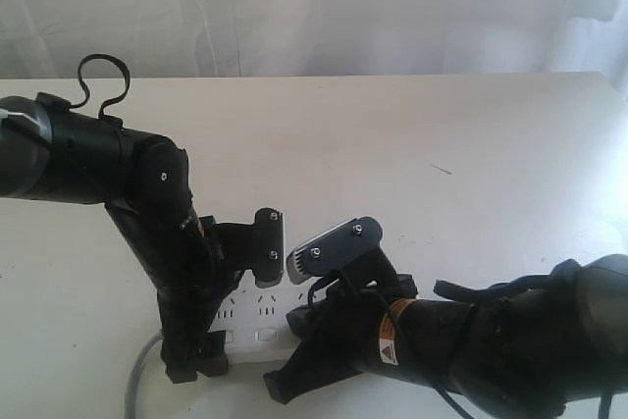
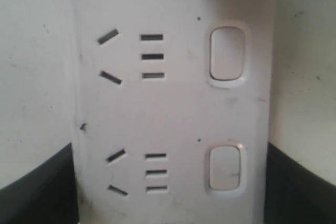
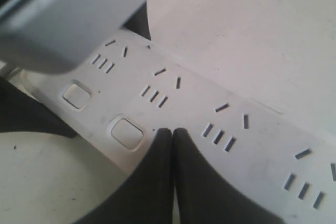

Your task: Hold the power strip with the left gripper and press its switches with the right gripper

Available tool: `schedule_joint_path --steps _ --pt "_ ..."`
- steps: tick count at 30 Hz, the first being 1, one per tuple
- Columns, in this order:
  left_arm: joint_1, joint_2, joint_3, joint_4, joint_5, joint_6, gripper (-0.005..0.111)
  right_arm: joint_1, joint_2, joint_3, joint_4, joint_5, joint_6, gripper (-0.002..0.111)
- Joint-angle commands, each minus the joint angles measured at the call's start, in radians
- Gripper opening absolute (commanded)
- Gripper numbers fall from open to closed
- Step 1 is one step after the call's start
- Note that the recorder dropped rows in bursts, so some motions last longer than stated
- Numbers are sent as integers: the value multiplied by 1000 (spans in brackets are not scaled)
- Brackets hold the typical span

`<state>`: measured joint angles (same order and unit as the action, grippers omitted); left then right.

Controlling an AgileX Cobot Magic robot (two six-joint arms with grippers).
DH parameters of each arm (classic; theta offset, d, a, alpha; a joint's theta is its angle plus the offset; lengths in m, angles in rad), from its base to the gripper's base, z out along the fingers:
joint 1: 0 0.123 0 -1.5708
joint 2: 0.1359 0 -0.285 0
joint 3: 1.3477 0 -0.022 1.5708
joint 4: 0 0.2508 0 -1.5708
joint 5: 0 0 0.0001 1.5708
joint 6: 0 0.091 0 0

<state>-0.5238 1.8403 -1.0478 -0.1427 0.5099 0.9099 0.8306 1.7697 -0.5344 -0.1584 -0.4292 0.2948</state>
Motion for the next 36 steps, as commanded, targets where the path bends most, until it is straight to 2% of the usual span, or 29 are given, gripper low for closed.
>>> schedule_joint_path --steps 1,9,25,36 --pt "4 34 25 48 58 4 0 12 42 23 -19 178 4 0" --pt "4 34 25 44 63 4 0 10 42 23 -17 141 -5 0" --pt "2 34 25 39 60 4 0 8 44 23 -7 295 -20 0" --pt "2 34 25 39 62 4 0 6 -143 24 -7 367 -17 0"
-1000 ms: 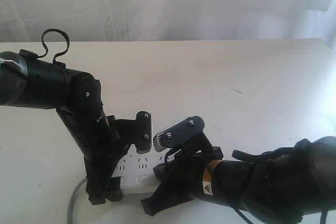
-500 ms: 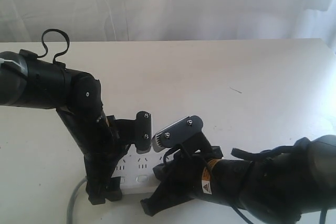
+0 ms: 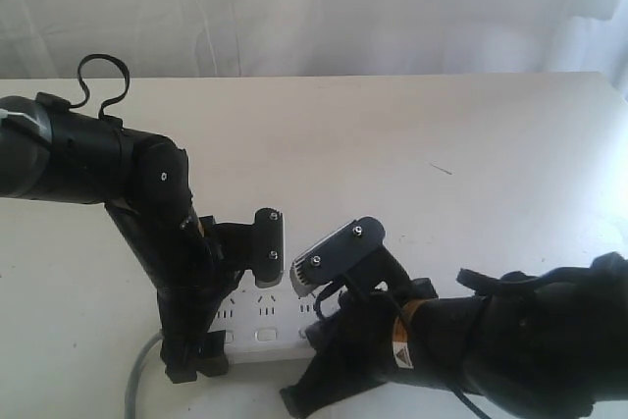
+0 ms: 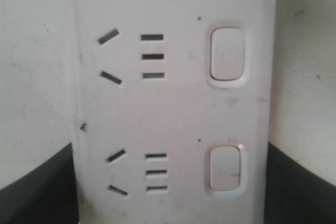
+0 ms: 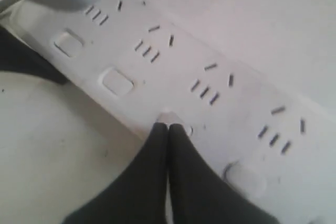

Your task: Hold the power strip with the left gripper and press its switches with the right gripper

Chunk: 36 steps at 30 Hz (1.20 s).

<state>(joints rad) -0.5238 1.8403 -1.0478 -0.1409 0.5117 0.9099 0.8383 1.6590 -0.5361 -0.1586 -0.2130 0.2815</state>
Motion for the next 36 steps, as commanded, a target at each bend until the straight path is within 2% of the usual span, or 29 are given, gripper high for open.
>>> schedule_joint_path --steps 1,11,22,36 --pt "2 34 25 37 60 4 0 -2 -35 26 -7 141 -4 0" --pt "2 34 25 21 66 4 0 -2 -35 22 32 -85 -4 0" --pt "2 34 25 21 78 32 0 -2 -91 9 36 -99 -14 0" --pt "2 34 25 15 85 31 0 -2 29 9 80 -137 -16 0"
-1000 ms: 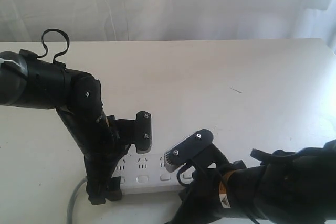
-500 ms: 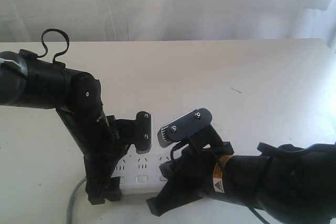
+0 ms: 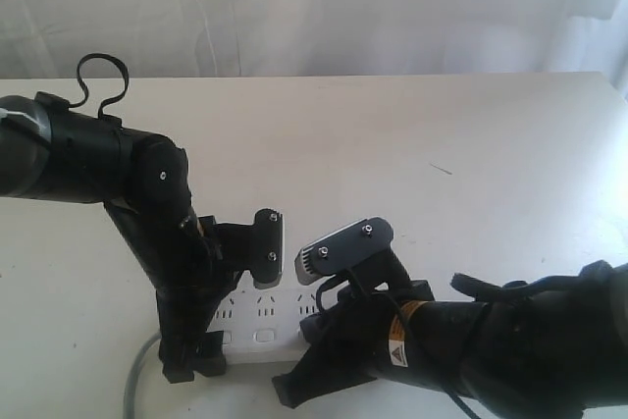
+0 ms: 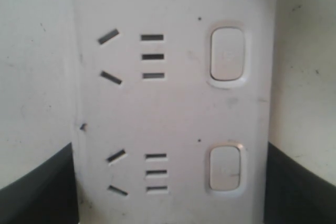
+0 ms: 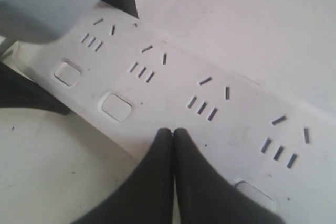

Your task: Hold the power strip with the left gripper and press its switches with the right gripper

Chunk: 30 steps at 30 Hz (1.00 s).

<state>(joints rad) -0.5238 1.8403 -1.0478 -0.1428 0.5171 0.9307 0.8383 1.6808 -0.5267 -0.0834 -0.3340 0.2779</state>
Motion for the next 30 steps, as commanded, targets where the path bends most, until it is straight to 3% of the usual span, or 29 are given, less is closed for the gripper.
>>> schedule_joint_path --steps 1,14,30 --pt "2 34 25 17 80 10 0 -2 8 -1 4 -28 -13 0" --pt "2 34 25 17 83 10 0 -2 68 -1 12 -9 -13 0" --pt "2 34 25 17 77 14 0 -2 37 -1 12 157 -13 0"
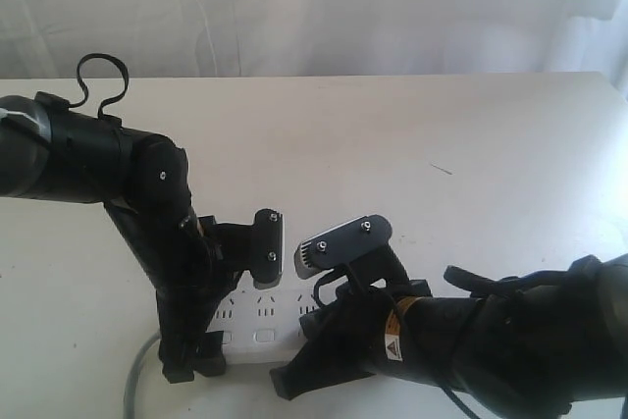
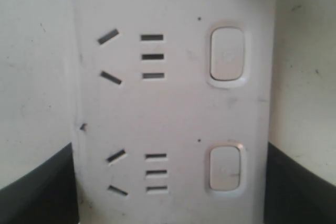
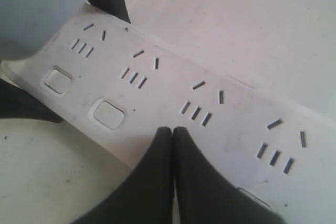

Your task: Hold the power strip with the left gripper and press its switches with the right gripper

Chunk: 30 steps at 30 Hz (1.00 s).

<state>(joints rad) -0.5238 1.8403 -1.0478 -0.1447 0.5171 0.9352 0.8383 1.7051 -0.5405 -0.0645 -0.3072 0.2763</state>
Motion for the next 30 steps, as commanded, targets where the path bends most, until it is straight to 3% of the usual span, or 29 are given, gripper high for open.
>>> schedule_joint_path --steps 1,30 --pt "2 34 25 19 77 10 0 -2 13 13 -7 131 -11 0" --pt "2 34 25 16 79 10 0 -2 22 13 -7 256 -7 0"
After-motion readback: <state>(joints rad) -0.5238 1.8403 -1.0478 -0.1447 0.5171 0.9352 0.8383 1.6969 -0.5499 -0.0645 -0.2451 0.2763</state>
